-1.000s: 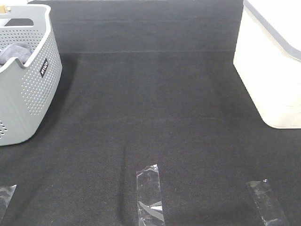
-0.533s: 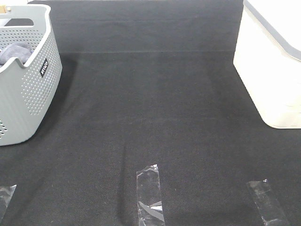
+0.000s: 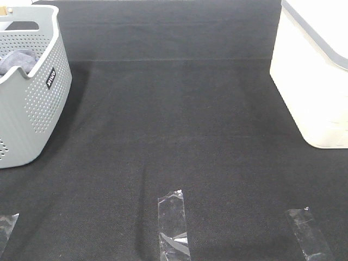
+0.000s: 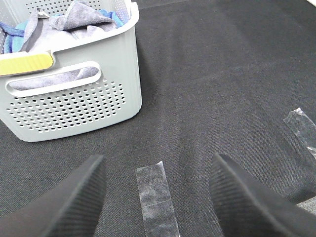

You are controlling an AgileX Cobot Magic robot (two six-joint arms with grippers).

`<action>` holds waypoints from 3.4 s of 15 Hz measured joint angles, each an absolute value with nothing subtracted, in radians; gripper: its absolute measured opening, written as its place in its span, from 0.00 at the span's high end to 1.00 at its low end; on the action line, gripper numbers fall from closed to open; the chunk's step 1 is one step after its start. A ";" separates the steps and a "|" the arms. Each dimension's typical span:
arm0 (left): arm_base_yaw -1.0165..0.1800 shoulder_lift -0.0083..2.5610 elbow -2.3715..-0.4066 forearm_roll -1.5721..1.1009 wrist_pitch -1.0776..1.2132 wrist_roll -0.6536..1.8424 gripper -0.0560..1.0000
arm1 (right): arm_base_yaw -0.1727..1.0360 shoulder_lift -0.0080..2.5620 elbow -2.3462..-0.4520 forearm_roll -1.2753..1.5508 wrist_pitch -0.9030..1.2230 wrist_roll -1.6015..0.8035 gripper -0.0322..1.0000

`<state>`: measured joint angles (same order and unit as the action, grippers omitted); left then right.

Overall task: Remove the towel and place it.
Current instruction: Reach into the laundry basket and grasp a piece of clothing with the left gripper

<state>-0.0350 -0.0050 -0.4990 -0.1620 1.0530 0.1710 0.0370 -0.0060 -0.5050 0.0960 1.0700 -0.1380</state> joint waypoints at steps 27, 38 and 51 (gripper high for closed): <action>-0.035 0.365 -0.538 -0.069 0.512 0.169 0.38 | 0.037 -0.006 -0.505 0.096 1.070 -0.138 0.37; -0.035 1.383 -1.225 0.217 0.657 -0.061 0.38 | 0.037 -0.006 -0.505 0.096 1.070 -0.138 0.37; 0.055 2.157 -2.070 0.403 1.066 -0.168 0.38 | 0.037 -0.007 -0.505 0.096 1.070 -0.138 0.37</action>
<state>0.0550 2.1570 -2.0700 0.4030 1.0660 -0.1680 0.0370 -0.0070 -0.5050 0.0960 1.0700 -0.1380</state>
